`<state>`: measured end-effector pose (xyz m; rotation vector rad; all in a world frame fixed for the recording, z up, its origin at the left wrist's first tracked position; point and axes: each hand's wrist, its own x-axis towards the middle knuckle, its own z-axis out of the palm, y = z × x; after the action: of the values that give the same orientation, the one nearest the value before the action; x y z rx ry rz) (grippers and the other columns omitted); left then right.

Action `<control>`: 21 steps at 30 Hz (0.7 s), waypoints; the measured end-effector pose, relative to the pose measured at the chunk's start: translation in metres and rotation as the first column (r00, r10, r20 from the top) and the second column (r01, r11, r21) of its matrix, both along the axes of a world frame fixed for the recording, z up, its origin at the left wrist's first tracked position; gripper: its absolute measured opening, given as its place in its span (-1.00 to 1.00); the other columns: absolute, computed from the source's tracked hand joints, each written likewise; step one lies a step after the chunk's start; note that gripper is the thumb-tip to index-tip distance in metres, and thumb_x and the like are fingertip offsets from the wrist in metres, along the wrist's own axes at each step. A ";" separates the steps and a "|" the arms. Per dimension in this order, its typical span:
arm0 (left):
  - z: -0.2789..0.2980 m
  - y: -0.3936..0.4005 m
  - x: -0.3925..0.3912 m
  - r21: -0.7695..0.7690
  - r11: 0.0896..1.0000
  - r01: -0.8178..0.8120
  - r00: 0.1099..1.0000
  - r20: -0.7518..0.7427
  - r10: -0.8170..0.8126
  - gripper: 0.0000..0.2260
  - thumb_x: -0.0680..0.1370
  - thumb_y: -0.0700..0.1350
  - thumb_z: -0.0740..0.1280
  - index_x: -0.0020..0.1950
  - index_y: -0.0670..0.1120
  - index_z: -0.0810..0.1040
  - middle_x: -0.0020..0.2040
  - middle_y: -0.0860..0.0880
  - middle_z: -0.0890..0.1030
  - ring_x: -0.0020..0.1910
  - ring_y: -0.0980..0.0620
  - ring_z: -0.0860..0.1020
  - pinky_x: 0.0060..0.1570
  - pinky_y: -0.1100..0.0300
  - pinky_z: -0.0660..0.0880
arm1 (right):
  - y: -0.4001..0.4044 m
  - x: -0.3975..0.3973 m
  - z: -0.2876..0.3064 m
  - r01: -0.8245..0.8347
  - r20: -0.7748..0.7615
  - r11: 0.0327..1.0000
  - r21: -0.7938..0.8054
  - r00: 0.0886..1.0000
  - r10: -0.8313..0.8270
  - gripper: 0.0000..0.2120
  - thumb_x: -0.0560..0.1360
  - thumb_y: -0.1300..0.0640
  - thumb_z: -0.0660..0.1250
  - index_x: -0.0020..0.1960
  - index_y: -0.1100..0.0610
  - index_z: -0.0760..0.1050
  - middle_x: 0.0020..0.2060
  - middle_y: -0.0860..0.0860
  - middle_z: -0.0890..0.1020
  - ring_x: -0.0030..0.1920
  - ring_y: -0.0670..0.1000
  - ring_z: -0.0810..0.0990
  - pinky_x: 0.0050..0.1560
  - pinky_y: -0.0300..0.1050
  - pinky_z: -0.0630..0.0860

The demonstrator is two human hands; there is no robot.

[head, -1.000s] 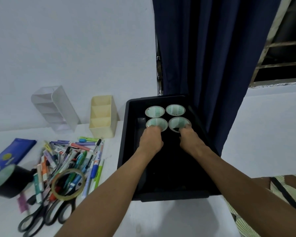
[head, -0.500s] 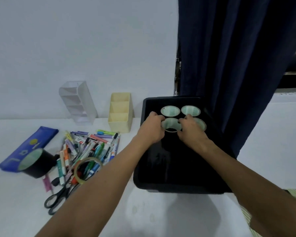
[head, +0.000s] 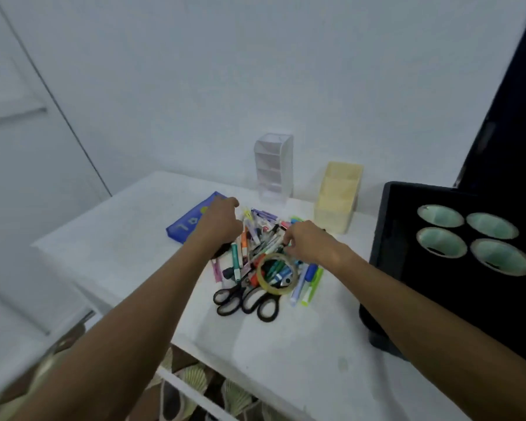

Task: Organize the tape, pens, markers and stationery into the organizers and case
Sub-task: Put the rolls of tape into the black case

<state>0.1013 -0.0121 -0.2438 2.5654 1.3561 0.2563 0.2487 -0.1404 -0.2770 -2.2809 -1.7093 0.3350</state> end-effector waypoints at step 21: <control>-0.031 0.038 -0.035 0.032 0.993 -0.116 0.993 -0.027 0.117 -0.83 0.58 -0.21 0.20 0.09 -0.13 0.54 0.01 -0.08 0.59 0.03 -0.12 0.58 -0.12 0.10 0.44 | 0.029 0.008 -0.018 0.099 0.147 0.993 -0.071 0.985 -0.088 -0.87 0.55 0.16 0.21 -0.16 0.16 0.42 -0.18 0.12 0.52 -0.21 0.10 0.51 -0.24 -0.09 0.43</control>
<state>0.0661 0.0261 -0.2747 2.5267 1.5266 0.2634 0.2564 -0.1109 -0.2947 -2.4872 -1.6756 0.2257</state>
